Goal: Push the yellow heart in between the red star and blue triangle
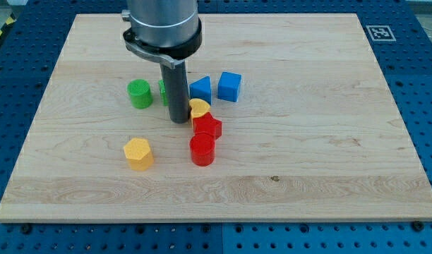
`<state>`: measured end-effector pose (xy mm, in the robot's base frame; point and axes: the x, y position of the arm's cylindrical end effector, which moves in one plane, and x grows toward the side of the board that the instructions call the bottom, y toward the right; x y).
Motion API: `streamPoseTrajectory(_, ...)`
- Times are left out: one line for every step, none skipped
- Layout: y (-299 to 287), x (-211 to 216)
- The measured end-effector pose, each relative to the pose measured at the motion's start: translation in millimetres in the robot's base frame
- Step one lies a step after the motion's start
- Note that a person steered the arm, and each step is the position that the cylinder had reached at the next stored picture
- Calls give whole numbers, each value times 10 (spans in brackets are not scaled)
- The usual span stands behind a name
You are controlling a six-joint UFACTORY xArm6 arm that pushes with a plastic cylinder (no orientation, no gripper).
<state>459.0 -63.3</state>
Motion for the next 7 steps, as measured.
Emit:
streamPoseTrajectory(0,-104)
streamPoseTrajectory(0,-104)
streamPoseTrajectory(85,-158)
streamPoseTrajectory(96,-161)
streamPoseTrajectory(63,-161)
streamPoseTrajectory(-226,-151)
streamPoseTrajectory(-433,-148)
